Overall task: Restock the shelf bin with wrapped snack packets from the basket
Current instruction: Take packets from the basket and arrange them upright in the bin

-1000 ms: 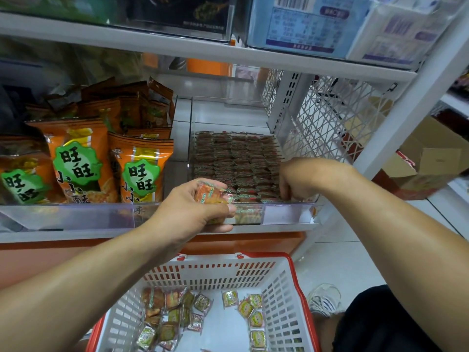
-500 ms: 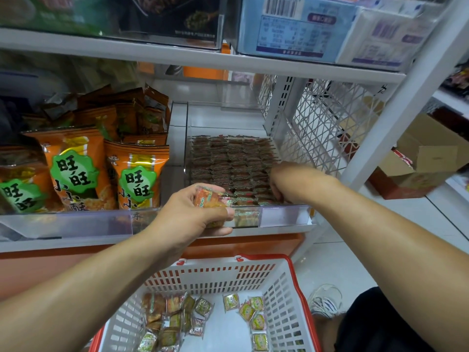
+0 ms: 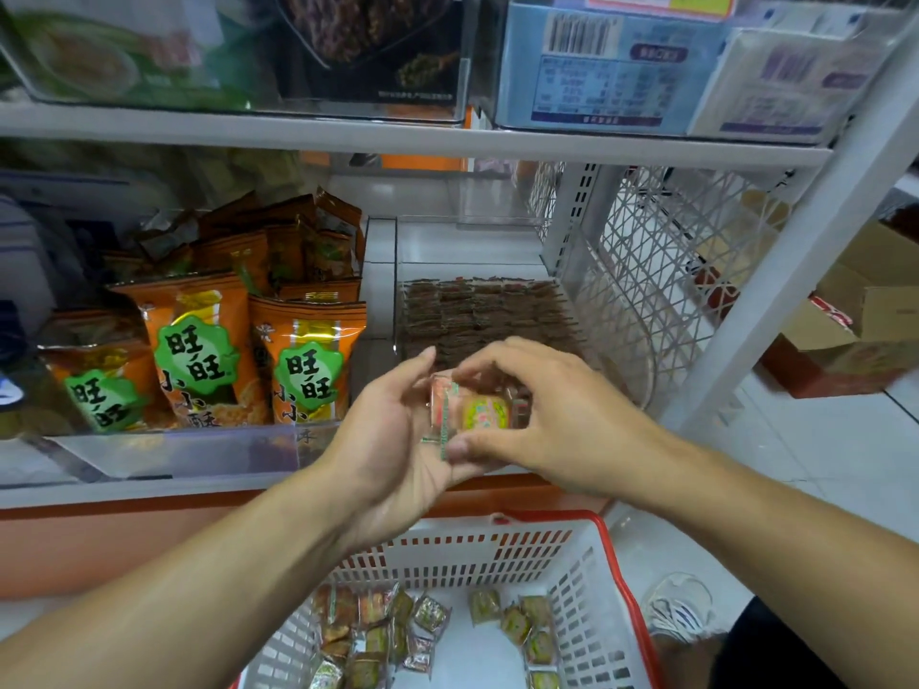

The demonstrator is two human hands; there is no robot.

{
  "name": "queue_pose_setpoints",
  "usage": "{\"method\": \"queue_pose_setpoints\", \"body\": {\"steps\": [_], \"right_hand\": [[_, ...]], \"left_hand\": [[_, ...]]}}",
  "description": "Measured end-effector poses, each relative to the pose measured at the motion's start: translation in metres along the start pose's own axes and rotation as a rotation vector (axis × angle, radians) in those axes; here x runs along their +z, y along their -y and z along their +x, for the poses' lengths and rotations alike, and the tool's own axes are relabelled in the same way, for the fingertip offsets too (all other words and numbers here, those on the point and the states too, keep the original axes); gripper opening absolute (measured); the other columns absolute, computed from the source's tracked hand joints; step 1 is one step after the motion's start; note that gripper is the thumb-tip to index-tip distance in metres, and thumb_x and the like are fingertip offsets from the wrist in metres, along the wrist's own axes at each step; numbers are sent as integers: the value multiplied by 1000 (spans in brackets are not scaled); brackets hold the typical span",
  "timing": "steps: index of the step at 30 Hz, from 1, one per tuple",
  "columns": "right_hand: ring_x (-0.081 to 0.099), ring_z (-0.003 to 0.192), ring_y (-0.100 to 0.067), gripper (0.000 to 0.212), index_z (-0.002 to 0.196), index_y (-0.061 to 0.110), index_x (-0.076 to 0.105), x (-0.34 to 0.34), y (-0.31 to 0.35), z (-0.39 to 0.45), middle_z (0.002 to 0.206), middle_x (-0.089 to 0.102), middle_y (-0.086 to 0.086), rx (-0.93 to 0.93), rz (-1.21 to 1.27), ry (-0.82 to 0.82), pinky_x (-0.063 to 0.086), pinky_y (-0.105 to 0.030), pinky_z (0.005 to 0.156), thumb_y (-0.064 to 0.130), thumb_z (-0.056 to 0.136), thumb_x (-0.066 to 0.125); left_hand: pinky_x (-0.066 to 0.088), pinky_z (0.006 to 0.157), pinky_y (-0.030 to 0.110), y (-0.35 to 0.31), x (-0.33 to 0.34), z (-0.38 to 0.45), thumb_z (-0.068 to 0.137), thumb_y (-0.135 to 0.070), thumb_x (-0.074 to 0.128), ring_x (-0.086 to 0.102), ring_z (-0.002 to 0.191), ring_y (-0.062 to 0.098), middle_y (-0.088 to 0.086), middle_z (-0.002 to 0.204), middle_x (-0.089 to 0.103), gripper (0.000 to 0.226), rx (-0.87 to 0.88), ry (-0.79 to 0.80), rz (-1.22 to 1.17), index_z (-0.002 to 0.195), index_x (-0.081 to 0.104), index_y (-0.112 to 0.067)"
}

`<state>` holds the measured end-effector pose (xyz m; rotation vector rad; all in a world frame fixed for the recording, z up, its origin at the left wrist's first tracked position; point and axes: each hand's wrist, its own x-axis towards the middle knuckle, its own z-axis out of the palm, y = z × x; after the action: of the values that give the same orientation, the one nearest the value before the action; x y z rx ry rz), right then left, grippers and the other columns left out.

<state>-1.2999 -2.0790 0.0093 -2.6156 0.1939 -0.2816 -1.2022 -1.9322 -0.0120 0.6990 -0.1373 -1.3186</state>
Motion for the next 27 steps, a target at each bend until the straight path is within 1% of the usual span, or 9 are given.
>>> {"method": "queue_pose_setpoints", "body": {"steps": [2, 6, 9, 11, 14, 16, 18, 23, 27], "right_hand": [[61, 89, 2, 54, 109, 38, 65, -1, -5, -3, 94, 65, 18, 25, 78, -26, 51, -24, 80, 65, 64, 78], [53, 58, 1, 34, 94, 32, 73, -12, -14, -1, 65, 61, 16, 167, 326, -26, 44, -17, 59, 43, 67, 89], [64, 59, -5, 22, 91, 20, 77, -18, -16, -4, 66, 67, 5, 247, 663, 33, 52, -18, 55, 23, 72, 86], [71, 65, -12, 25, 94, 14, 78, -23, -17, -8, 72, 72, -3, 273, 810, 57, 57, -23, 57, 16, 70, 83], [73, 82, -22, 32, 102, 10, 75, -29, -17, -12, 94, 75, -15, 319, 995, 130, 61, -28, 70, 8, 71, 78], [74, 86, -23, 32, 104, 7, 72, -35, -18, -13, 101, 74, -17, 359, 1134, 172, 60, -25, 71, 4, 72, 76], [73, 83, -22, 30, 103, 6, 68, -37, -16, -14, 102, 73, -18, 379, 1198, 189, 59, -25, 66, 4, 74, 75], [72, 75, -18, 30, 102, 5, 64, -24, -8, -15, 92, 74, -14, 429, 1230, 144, 59, -23, 63, 7, 75, 76], [73, 78, -19, 31, 102, 6, 64, -19, -6, -13, 94, 75, -13, 428, 1216, 64, 59, -24, 65, 9, 74, 77]], "left_hand": [[60, 83, 53, 1, -2, -1, 106, -42, 35, 68, 64, 25, 28, 115, 68, 56, -9, -9, 66, 130, 57, 3], [62, 85, 52, 0, -4, -3, 106, -32, 33, 73, 105, 35, 24, 123, 71, 49, 40, -101, 193, 135, 58, 0], [64, 75, 41, -2, -4, -5, 107, -31, 36, 75, 89, 29, 22, 113, 74, 48, 103, -180, 185, 128, 65, 1], [61, 73, 36, -3, -4, -6, 107, -28, 41, 73, 86, 25, 20, 113, 75, 42, 161, -238, 227, 122, 70, -2], [58, 78, 26, -1, -8, -8, 91, -21, 72, 73, 97, 12, 1, 113, 78, 28, 329, -315, 548, 119, 74, -21], [55, 83, 15, 1, -13, -12, 77, -16, 88, 70, 101, -2, -16, 110, 75, 45, 540, -426, 905, 116, 72, -32], [49, 79, 7, 2, -14, -14, 71, -15, 93, 65, 96, -11, -24, 107, 72, 51, 712, -489, 1108, 112, 69, -34], [49, 66, 7, 9, -10, -14, 64, -22, 92, 68, 78, -6, -15, 102, 76, 52, 754, -366, 1013, 110, 68, -29], [58, 86, 22, 9, -10, -14, 71, 5, 88, 74, 100, 8, -11, 108, 77, 60, 693, -332, 929, 117, 65, -26]]}}
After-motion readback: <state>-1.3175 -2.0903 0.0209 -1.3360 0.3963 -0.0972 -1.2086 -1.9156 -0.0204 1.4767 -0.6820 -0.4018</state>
